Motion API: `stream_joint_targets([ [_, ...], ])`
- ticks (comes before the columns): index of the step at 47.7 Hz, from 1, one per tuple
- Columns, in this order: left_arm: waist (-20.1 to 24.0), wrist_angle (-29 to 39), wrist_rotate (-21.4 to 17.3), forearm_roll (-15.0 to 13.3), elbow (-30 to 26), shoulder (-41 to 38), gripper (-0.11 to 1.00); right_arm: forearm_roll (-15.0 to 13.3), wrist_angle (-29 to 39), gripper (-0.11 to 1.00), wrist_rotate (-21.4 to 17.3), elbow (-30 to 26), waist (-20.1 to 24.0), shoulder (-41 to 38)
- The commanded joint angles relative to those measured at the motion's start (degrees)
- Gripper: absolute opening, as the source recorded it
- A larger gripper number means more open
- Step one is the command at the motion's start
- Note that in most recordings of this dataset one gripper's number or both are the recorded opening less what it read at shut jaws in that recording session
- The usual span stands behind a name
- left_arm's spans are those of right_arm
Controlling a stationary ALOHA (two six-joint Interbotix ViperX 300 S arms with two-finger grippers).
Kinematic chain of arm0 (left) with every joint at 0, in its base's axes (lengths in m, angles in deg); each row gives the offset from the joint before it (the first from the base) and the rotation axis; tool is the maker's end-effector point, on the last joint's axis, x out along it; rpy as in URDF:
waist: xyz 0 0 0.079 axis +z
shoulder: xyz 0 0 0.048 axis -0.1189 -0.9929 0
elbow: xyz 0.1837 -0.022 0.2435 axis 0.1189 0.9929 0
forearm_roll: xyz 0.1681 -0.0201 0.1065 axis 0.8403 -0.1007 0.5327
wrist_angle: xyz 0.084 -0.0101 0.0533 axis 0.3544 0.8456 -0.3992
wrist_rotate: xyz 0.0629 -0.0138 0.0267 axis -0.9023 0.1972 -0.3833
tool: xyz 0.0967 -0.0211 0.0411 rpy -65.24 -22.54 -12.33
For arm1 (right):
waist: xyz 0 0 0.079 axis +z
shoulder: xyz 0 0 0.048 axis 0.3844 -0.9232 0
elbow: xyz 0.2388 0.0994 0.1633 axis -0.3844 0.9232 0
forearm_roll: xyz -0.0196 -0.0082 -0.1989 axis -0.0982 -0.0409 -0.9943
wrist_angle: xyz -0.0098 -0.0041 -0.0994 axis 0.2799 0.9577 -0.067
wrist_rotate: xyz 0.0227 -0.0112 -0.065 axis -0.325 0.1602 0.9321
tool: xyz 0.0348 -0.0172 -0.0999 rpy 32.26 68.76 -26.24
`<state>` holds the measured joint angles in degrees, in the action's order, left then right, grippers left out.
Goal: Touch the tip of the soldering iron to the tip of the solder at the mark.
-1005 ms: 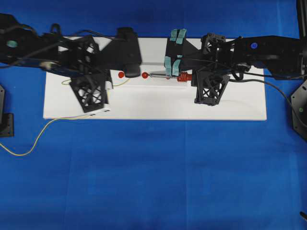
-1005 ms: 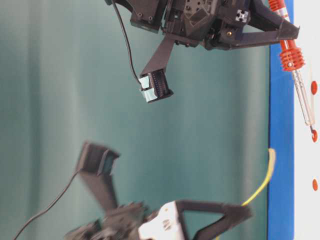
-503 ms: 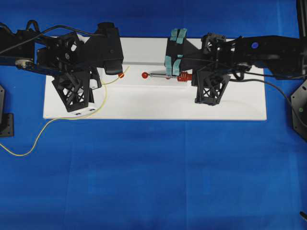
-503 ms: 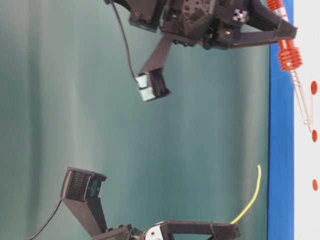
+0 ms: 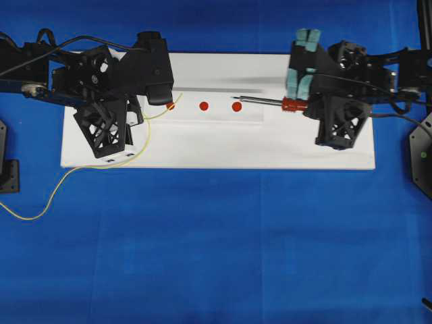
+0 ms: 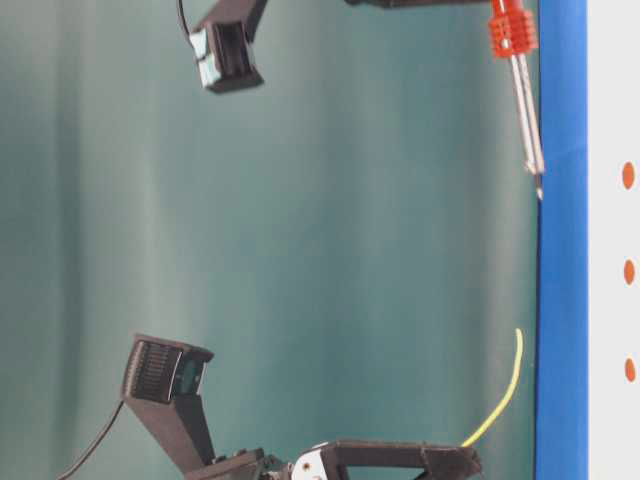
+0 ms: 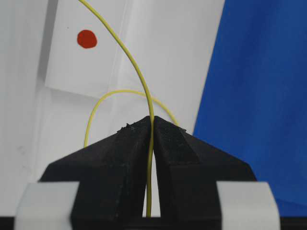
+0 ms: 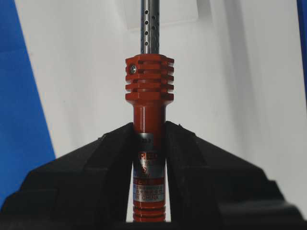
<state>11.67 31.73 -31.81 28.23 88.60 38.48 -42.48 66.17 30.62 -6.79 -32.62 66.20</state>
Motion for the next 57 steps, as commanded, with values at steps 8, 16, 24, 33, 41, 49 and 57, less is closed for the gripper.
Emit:
stream_joint_targets([
  [8, -0.09, -0.35, 0.18, 0.09, -2.37, -0.18, 0.01, -0.88, 1.76, 0.06, -0.62, 0.18, 0.0, 2.11],
  [16, -0.79, -0.79, 0.18, 0.09, -4.66, -2.2, 0.01, -1.05, 1.76, 0.06, -0.62, 0.26, 0.0, 2.2],
  [24, -2.11, -1.41, 0.18, 0.09, -8.7, -6.59, 0.01, -1.05, 1.76, 0.06, -0.62, 0.35, 0.0, 2.11],
  [33, -1.93, -3.69, 0.09, 0.09, -11.78, -11.87, 0.01, -1.05, 1.76, 0.06, -0.7, 0.7, 0.0, 2.11],
  [41, -1.76, -6.68, 0.18, 0.09, -11.87, -16.44, 0.01, -1.05, 1.76, 0.06, -0.7, 1.23, 0.0, 2.2],
  [49, -1.85, -7.91, 0.26, 0.09, -11.95, -17.93, 0.01, -1.05, 1.49, 0.06, -0.7, 1.49, 0.0, 2.11],
  [57, -1.85, -9.93, 0.18, 0.09, -11.87, -18.72, 0.01, -1.05, 0.62, 0.06, -0.79, 2.2, 0.0, 2.11],
])
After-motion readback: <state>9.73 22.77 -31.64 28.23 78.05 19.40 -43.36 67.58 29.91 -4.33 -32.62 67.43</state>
